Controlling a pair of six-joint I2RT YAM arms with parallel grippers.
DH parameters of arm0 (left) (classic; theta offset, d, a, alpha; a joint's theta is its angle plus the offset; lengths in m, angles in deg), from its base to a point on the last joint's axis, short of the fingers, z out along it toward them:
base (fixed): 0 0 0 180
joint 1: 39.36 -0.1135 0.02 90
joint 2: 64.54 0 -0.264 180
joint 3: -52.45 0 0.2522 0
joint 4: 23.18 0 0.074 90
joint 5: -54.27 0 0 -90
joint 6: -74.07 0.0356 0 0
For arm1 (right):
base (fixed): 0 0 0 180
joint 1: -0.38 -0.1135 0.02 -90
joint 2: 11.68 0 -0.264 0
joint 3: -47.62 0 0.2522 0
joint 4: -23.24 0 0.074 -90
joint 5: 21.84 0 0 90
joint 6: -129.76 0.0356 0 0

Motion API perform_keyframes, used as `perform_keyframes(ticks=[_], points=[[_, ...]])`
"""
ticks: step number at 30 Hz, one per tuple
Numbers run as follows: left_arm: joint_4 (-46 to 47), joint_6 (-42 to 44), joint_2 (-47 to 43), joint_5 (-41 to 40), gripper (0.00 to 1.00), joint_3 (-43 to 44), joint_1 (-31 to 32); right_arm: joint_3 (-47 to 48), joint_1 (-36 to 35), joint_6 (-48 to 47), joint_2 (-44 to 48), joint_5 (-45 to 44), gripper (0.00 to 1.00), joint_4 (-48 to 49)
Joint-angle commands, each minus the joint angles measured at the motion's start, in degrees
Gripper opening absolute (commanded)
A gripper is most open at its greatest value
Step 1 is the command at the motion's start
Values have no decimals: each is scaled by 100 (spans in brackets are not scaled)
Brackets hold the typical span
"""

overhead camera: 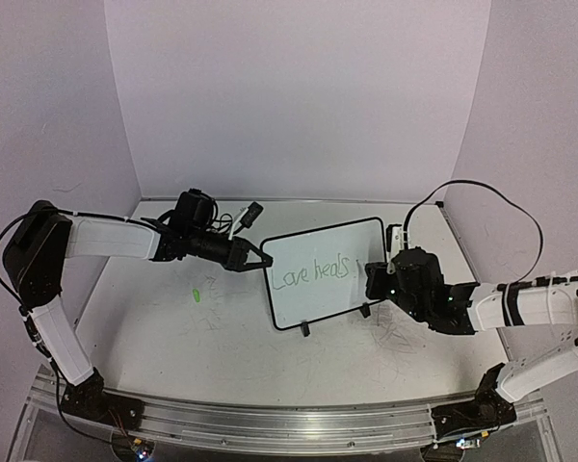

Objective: Write a sentence on the whiteboard

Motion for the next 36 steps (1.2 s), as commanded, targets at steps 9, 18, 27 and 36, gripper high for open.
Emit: perform_keyframes(ticks=[9, 18, 27, 36], points=[[-215, 42, -194, 143, 0, 173, 50, 61, 34, 63, -8, 334, 0, 177], [-223, 42, -196, 143, 0, 177, 48, -138, 31, 186, 69, 403, 0, 17], [-223, 51, -198, 134, 0, 173, 48, -173, 31, 238, 104, 315, 0, -145], [-228, 51, -198, 130, 0, 177, 50, -21, 33, 212, 149, -22, 0, -228]])
